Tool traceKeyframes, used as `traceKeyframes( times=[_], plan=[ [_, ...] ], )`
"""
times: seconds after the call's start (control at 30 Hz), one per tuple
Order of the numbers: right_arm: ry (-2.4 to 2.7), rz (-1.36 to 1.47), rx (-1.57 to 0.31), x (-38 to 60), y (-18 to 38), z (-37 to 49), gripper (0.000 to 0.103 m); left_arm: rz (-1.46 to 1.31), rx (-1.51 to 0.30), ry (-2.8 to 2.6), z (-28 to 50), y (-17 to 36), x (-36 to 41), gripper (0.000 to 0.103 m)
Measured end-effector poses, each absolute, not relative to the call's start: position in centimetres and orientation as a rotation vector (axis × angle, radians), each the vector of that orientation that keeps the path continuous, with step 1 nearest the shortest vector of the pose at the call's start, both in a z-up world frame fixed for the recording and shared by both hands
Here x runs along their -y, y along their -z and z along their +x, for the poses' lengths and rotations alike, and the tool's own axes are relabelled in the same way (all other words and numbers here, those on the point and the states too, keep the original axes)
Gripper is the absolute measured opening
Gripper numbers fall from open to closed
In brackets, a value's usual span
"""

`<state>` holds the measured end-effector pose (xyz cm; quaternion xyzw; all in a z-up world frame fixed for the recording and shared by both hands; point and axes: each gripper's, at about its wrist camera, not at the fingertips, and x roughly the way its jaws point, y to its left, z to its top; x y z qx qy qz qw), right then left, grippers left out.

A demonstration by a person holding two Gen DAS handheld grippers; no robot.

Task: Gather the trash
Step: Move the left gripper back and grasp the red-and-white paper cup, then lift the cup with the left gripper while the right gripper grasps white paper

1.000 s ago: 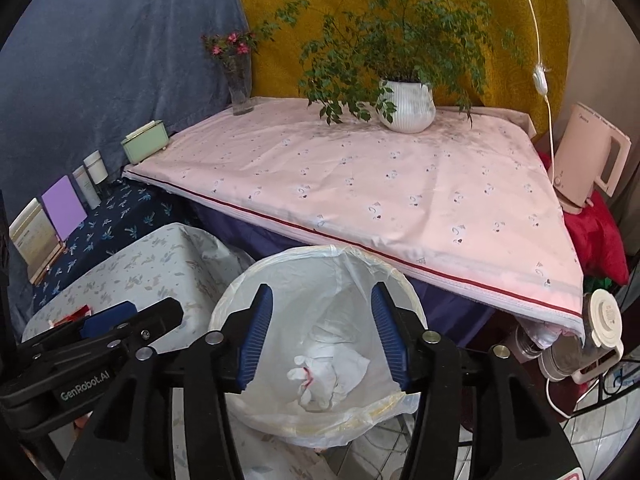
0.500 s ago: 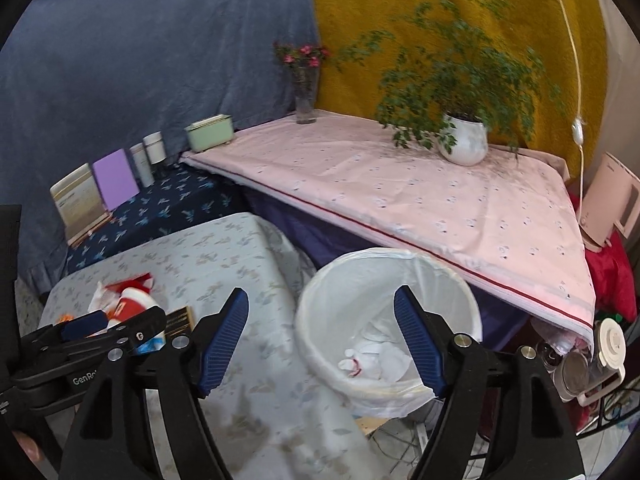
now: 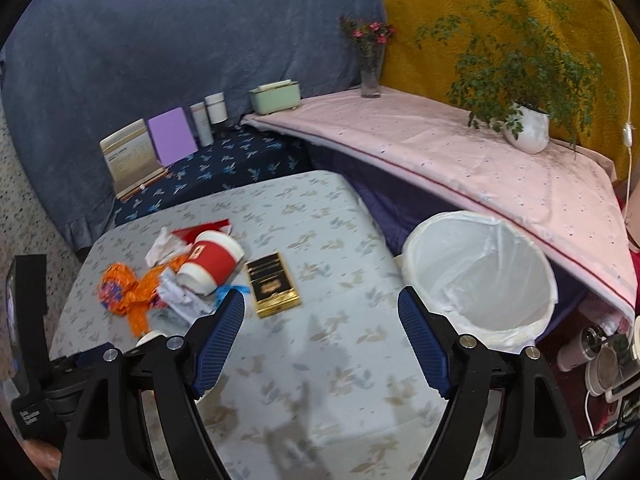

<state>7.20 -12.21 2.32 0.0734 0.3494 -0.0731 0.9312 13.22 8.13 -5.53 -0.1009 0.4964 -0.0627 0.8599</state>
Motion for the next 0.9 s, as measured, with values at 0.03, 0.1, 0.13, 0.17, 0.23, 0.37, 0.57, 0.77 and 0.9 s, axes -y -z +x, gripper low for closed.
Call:
traceKeyframes(
  times=[0.03, 0.1, 0.13, 0.17, 0.23, 0.37, 0.57, 0.77, 0.9],
  plan=[
    [0.143, 0.149, -0.725, 11.7, -1.9, 7.3, 0.076, -0.231, -1.058, 0.133, 13.2, 6.0, -8.5, 0.093],
    [0.131, 0.148, -0.741, 11.0, -1.2, 7.3, 0.076, -0.269, -1.087, 0.148, 13.2, 6.9, -9.0, 0.092],
    [0.126, 0.147, -0.748, 10.7, -0.9, 7.4, 0.076, -0.281, -1.094, 0.153, 13.2, 7.2, -9.0, 0.092],
    [0.123, 0.147, -0.755, 10.3, -0.7, 7.5, 0.076, -0.289, -1.101, 0.158, 13.2, 7.5, -9.1, 0.092],
    [0.117, 0.15, -0.769, 9.9, -0.1, 7.7, 0.076, -0.299, -1.111, 0.169, 13.5, 8.2, -9.0, 0.092],
    [0.111, 0.158, -0.791, 9.4, 0.6, 8.0, 0.076, -0.325, -1.14, 0.192, 14.1, 9.7, -8.9, 0.089],
    [0.113, 0.16, -0.812, 9.2, 1.4, 8.7, 0.076, -0.353, -1.151, 0.285, 14.4, 10.0, -8.4, 0.057],
    [0.119, 0.17, -0.825, 9.1, 2.0, 8.8, 0.076, -0.332, -1.114, 0.343, 13.7, 8.5, -8.4, 0.027],
    [0.111, 0.184, -0.831, 9.0, 2.1, 9.2, 0.076, -0.307, -1.086, 0.362, 13.1, 7.3, -8.8, 0.026]
  ],
)
